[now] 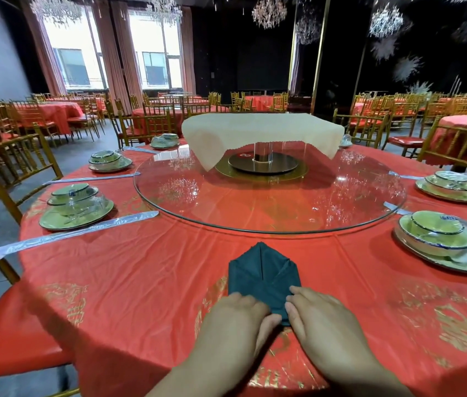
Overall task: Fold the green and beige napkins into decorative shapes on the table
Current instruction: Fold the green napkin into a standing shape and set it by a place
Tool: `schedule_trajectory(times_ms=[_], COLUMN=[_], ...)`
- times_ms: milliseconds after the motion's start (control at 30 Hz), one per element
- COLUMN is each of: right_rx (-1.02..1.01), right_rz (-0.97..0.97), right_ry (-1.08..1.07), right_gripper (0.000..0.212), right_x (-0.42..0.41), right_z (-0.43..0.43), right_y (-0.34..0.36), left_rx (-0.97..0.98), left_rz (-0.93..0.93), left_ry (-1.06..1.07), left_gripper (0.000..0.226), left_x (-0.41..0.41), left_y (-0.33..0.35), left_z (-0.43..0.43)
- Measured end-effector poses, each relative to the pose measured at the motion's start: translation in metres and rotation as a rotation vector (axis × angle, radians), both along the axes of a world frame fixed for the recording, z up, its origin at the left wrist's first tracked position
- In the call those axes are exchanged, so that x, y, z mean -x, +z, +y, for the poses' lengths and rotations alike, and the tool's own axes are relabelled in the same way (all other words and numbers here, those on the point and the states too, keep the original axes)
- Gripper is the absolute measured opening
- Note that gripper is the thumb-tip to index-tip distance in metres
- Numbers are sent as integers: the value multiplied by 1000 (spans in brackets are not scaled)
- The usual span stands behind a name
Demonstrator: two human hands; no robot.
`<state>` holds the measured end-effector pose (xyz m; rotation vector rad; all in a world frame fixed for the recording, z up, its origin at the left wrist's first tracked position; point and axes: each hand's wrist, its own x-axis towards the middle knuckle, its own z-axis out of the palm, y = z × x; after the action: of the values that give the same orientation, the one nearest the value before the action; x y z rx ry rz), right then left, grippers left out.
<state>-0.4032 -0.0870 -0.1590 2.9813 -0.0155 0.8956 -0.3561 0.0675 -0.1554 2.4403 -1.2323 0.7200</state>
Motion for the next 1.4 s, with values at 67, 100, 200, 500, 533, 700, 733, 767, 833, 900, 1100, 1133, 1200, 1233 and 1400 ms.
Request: schedule_trajectory(times_ms=[67, 100, 200, 500, 533, 700, 733, 767, 833, 900, 1100, 1133, 1200, 1233, 1400], right_rx=[-29, -40, -63, -358, -329, -226, -230, -229, -175, -77, 46, 66, 72, 59, -58], right_rz=[41, 60, 60, 546, 566, 648, 630, 597, 502, 393, 260, 237, 208, 196, 313], right_ry=[2, -3, -4, 220, 222, 196, 207, 216, 241, 251, 209, 190, 145, 130, 11], right_gripper=[38, 34, 22, 26, 24, 22, 26, 31, 41, 42, 20, 17, 17, 18, 62], right_x=[-2, -3, -6, -72, -80, -90, -88, -85, -81, -78, -76, -77, -77, -77, -76], right_z=[-3, -4, -8, -49, -52, -63, -65, -66, -64, -63, -58, -56, -51, -50, -58], right_y=[5, 8, 17, 47, 47, 39, 37, 35, 33, 35, 31, 30, 26, 22, 18], left_rx=[-45, -85, -188, -135, -145, -189, -198, -202, -195, -196, -219, -225, -242, -254, -302], left_rz=[-31, 0, 61, 158, 169, 205, 195, 182, 166, 191, 226, 233, 234, 239, 254], left_ry=[72, 87, 125, 94, 83, 161, 167, 171, 166, 125, 122, 131, 125, 123, 119], left_gripper=[33, 30, 45, 47, 43, 71, 73, 73, 71, 57, 70, 72, 72, 72, 72], left_x=[-10, -13, -22, -22, -22, -25, -26, -26, -25, -24, -26, -26, -25, -24, -24], left_y=[8, 9, -6, -11, -11, -13, -12, -12, -12, -11, -10, -9, -8, -8, -8], left_z=[-17, -22, -25, -21, -21, -21, -21, -21, -22, -22, -21, -21, -20, -19, -19])
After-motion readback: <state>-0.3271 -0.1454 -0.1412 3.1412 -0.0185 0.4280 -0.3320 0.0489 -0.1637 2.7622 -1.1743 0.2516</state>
